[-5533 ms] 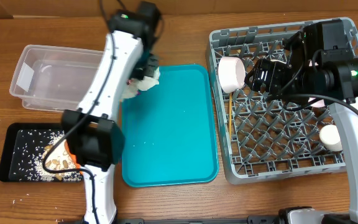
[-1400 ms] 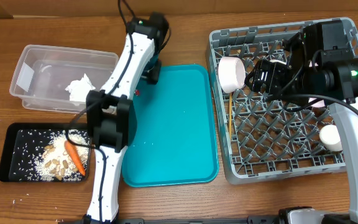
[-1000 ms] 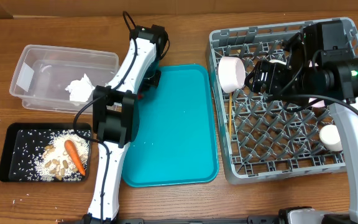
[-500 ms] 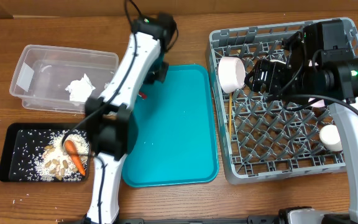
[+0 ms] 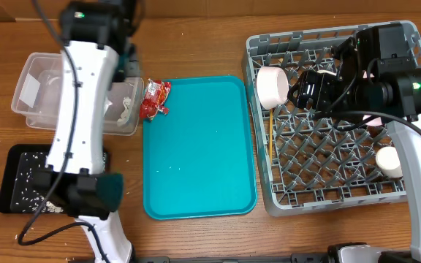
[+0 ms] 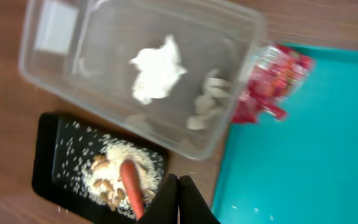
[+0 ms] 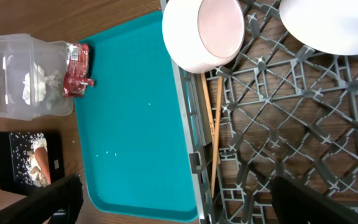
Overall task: Sort waste into correct bins and load items into the dishwasher
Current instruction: 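Reach the left gripper to the red snack wrapper and grasp it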
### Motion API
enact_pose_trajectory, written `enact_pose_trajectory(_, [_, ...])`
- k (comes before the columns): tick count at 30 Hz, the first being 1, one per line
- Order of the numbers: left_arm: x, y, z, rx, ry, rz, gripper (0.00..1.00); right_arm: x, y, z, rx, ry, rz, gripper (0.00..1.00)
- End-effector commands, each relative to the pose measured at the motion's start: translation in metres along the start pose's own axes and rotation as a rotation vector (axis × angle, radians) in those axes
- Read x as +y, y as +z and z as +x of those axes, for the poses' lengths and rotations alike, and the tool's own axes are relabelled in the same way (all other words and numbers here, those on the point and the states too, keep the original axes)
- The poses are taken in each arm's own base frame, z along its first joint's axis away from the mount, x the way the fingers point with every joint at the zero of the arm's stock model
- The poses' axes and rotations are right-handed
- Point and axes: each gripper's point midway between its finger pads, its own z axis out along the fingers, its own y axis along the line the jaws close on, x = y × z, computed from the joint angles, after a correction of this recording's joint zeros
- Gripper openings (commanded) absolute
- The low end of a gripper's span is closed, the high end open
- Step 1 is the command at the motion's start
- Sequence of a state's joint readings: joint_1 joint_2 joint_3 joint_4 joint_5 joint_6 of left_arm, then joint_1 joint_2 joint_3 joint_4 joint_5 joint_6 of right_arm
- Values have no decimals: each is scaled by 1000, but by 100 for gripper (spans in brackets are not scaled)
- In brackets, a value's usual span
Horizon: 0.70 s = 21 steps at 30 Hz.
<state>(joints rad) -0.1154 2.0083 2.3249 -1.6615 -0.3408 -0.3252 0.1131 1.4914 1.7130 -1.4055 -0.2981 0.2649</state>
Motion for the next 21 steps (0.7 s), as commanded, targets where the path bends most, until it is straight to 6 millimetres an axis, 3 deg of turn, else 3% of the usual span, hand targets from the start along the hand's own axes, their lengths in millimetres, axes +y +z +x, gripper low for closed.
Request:
enact_pose_trajectory(1, [13, 17, -1, 50, -94, 1, 4, 2, -4, -2, -19, -14, 1, 100])
enact_pose_trajectory(5, [-20, 13, 5, 87, 37, 209, 4, 2, -4, -1, -17, -13, 2, 100])
enact_pose_trajectory(9, [-48, 3, 11, 63, 202, 237, 5, 2, -4, -3, -24, -15, -1, 100])
enact_pose_trajectory(14, [-96, -6, 20, 19, 361, 267, 39, 3, -4, -3, -25, -15, -1, 100])
enact_pose_trajectory(18, [-121, 18, 31, 29, 454, 216, 62, 2, -4, -3, -23, -15, -1, 100])
enact_pose_trajectory(21, [-130, 56, 42, 74, 478, 173, 67, 2, -4, -3, -24, -16, -1, 100])
